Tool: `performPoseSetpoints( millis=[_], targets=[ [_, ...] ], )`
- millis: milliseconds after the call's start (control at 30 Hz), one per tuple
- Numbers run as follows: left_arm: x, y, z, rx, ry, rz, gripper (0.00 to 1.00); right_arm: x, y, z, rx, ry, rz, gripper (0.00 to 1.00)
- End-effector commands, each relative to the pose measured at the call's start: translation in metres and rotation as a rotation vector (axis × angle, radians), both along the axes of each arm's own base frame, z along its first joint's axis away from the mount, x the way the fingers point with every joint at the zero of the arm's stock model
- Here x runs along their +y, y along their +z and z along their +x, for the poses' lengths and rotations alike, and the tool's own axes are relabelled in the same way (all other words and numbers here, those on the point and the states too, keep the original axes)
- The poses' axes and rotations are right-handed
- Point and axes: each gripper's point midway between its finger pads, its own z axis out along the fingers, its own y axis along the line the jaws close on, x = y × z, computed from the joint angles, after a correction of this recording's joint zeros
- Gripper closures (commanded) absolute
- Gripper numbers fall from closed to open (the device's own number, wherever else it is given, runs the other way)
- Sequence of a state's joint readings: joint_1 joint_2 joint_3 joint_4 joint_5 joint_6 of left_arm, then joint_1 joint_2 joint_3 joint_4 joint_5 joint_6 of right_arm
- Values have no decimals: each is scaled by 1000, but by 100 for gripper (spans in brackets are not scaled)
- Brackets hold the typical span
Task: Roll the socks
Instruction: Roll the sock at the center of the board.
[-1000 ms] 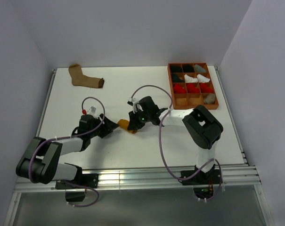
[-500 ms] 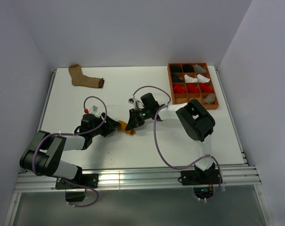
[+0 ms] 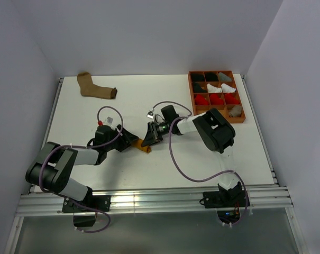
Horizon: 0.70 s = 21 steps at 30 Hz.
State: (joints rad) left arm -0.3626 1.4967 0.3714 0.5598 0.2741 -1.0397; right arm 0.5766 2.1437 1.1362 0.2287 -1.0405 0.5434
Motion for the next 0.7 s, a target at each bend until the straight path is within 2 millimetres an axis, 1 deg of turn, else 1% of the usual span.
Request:
performPoseSetpoints(
  millis=[0, 133, 167, 300, 367, 500, 533, 567, 600, 633, 667],
  targets=[
    [7, -21, -3, 67, 29, 61, 36, -12, -31, -3, 122, -49, -86, 100],
    [6, -28, -5, 92, 27, 69, 38, -14, -37, 0, 162, -68, -111, 100],
    [5, -32, -8, 107, 21, 78, 40, -14, -40, 0, 161, -66, -113, 100],
    [-1, -38, -10, 133, 6, 91, 42, -16, -43, 4, 163, -79, -132, 100],
    [-3, -42, -12, 145, 2, 95, 45, -17, -44, 5, 150, -85, -159, 100],
    [-5, -48, -14, 176, 6, 126, 53, -19, -36, 12, 79, -104, -175, 88],
    [-3, -52, -17, 198, 6, 140, 54, -20, -33, 13, 51, -103, -178, 81],
    [-2, -53, -17, 204, 11, 152, 56, -20, -21, 18, 3, -109, -171, 77],
    [-2, -51, -15, 203, 13, 154, 57, -22, -21, 21, -35, -132, -199, 73],
    [0, -55, -20, 230, 15, 172, 58, -23, -7, 25, -104, -134, -201, 65],
    [3, -55, -19, 231, 21, 190, 58, -25, -3, 27, -140, -143, -214, 61]
  ],
)
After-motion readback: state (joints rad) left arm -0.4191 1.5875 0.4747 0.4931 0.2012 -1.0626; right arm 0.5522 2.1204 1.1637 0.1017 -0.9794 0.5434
